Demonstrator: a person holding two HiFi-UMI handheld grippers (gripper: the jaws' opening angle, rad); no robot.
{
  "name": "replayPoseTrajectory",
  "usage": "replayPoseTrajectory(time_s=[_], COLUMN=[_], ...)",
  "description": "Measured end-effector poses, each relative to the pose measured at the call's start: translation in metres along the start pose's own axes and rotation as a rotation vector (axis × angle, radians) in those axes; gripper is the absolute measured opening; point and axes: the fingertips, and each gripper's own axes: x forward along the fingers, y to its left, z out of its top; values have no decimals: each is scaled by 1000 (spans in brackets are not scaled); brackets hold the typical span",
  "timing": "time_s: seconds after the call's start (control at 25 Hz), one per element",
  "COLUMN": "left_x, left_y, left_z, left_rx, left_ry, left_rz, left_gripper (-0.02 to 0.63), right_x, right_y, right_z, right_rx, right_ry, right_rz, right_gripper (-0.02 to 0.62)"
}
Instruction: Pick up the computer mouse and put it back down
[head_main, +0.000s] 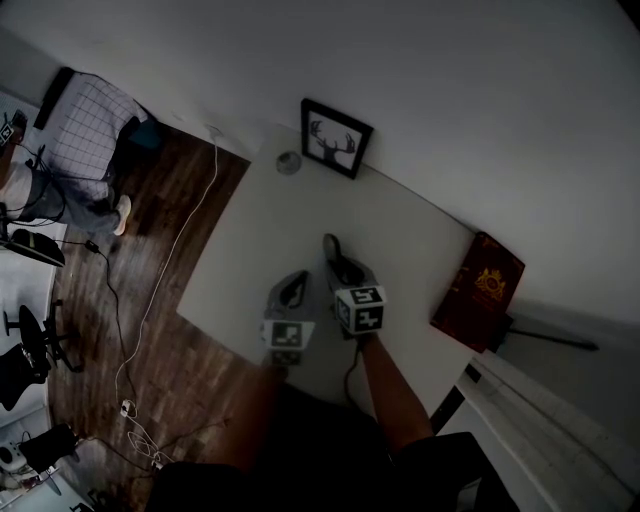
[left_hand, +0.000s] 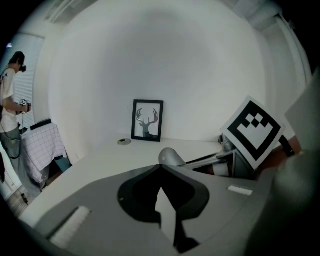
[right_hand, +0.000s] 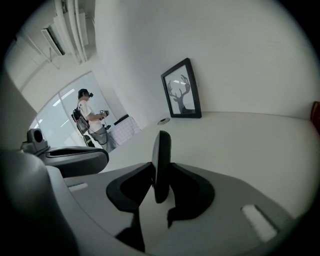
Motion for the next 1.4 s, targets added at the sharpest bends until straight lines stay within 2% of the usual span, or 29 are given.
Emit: replayPoseTrajectory(time_s=[0.32,0.56,0.8,0.96,1.16,1.4], left_x=[0,2,0,2,2,2], left_y=[-2,-4,-9,-10,-13,-15], left_z=[2,1,-6,0,-2,-11], left_rx=[1,17,6,19,35,10], left_ry=[16,-4,35,3,9,60], left_rz=[-1,-2,-10,-10,-18,-19], left_gripper=[0,0,0,0,0,0], right_x=[2,3,2,-1,-3,-5], right_y=[-3,-5,-12,-19,-22,-25], right_z=[3,3,6,9,11,15], right_rx=[41,22,-14,-22,-23,-33], right_ry=[-1,1,-4,-5,-12,-18], right_rz=[11,6,-25,-39,-41,-43], right_gripper=[127,129,129,144,155,169])
